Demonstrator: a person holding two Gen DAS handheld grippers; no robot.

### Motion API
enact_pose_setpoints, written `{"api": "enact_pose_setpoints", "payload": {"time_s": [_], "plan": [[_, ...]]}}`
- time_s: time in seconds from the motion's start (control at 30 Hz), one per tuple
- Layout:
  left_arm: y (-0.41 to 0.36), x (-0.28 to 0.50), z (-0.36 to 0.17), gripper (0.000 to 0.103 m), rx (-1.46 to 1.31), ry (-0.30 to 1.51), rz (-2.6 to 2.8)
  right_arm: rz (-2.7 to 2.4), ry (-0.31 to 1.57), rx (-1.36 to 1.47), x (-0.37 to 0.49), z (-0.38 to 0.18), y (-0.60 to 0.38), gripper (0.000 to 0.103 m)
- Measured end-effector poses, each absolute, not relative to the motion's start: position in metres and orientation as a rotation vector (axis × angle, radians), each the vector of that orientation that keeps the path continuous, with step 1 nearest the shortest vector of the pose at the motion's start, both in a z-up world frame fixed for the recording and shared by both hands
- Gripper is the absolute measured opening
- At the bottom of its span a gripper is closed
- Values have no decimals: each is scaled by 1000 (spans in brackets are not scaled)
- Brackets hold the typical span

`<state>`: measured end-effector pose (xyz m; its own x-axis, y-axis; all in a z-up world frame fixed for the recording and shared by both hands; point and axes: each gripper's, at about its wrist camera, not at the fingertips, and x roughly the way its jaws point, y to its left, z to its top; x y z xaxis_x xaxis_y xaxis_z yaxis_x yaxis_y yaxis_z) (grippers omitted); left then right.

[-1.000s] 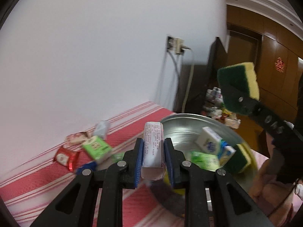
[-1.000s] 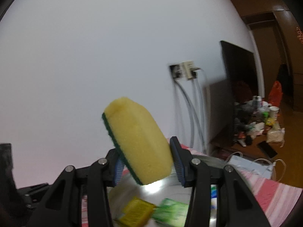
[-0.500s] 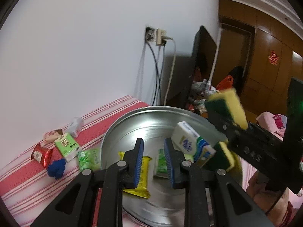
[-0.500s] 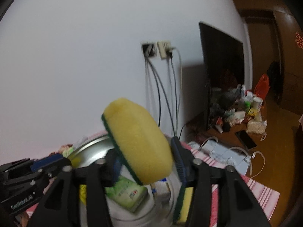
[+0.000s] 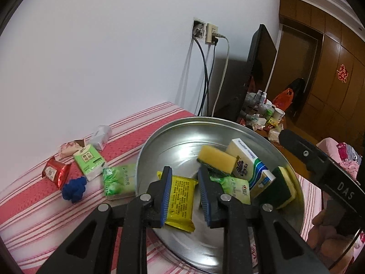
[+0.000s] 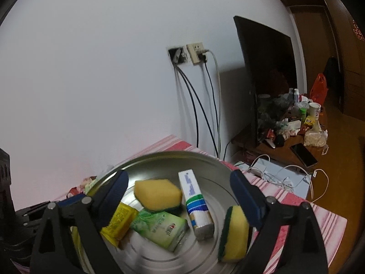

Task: Organize objects
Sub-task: 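Grasp the white box with the left gripper and carry both items over the basin, then grasp the green tissue pack with the right gripper while the left gripper approaches the blue cloth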

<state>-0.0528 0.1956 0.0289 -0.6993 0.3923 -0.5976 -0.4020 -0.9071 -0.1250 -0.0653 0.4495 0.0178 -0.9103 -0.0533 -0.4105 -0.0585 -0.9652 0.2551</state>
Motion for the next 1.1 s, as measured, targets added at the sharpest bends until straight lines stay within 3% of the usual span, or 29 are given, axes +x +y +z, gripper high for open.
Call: {"api": "enact_pose_setpoints", "payload": {"time_s": [0.1,0.17,0.23,0.3,0.73,0.9,1.1], "plan": [[193,-49,31,27,-883,42,2586,3048,403,-652,-63,20,443,92],[190,-48,31,35,-878,69,2617,3058,391,-662,-64,21,438,96],[187,-47,31,61,-870,103,2669,3064,371,-669,-64,22,434,97],[182,-45,31,71,-849,129,2724,3070,351,-667,-63,24,429,97],[125,-65,26,72,-921,148,2869,3190,149,-751,-74,54,389,102],[57,-94,9,72,-1045,16,3025,3304,-102,-970,-108,66,346,102],[4,-113,-25,72,-1158,-151,3086,3319,-560,-1262,-157,54,282,102]]}}
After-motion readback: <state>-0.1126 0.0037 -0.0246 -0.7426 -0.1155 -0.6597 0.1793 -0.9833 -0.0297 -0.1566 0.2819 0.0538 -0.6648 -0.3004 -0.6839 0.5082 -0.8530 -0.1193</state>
